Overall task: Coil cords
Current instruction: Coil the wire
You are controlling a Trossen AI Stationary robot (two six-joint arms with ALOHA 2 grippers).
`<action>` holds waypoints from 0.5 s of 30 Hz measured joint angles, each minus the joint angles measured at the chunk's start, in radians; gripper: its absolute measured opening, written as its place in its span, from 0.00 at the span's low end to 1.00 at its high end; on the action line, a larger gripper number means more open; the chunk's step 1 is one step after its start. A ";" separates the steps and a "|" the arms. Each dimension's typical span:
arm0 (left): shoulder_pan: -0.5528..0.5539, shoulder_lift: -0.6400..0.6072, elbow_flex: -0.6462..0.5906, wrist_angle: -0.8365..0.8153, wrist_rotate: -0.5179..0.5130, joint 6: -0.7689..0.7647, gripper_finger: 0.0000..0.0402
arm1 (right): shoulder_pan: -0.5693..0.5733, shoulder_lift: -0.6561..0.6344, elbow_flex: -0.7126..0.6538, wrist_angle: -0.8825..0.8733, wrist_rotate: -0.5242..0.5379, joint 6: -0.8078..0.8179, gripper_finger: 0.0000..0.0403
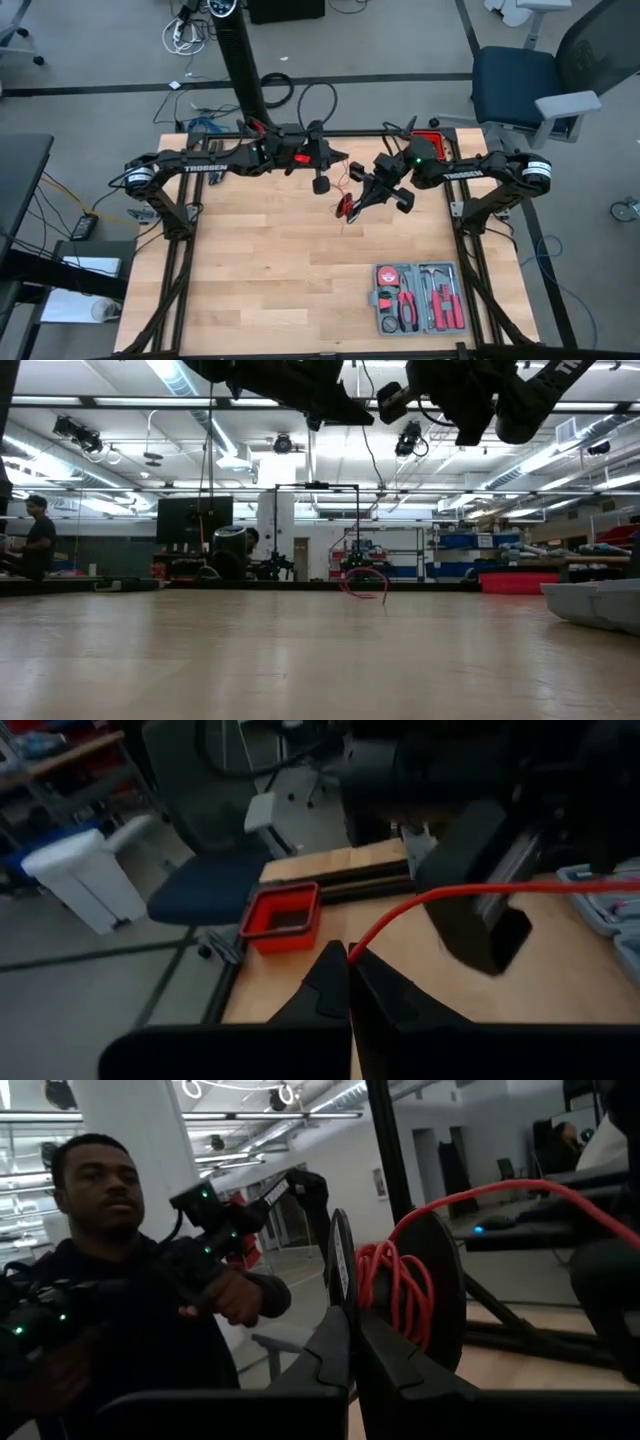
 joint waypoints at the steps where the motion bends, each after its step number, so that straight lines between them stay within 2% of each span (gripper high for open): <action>1: 0.000 0.000 0.000 -0.008 0.000 -0.012 0.00 | 0.000 0.000 0.000 0.014 -0.002 0.003 0.00; 8: 0.000 0.000 0.000 -0.066 0.009 -0.097 0.00 | -0.001 -0.001 0.000 0.072 0.000 0.013 0.00; 15: -0.016 0.000 0.000 -0.120 0.049 -0.112 0.00 | -0.028 -0.001 0.000 0.133 0.002 0.067 0.00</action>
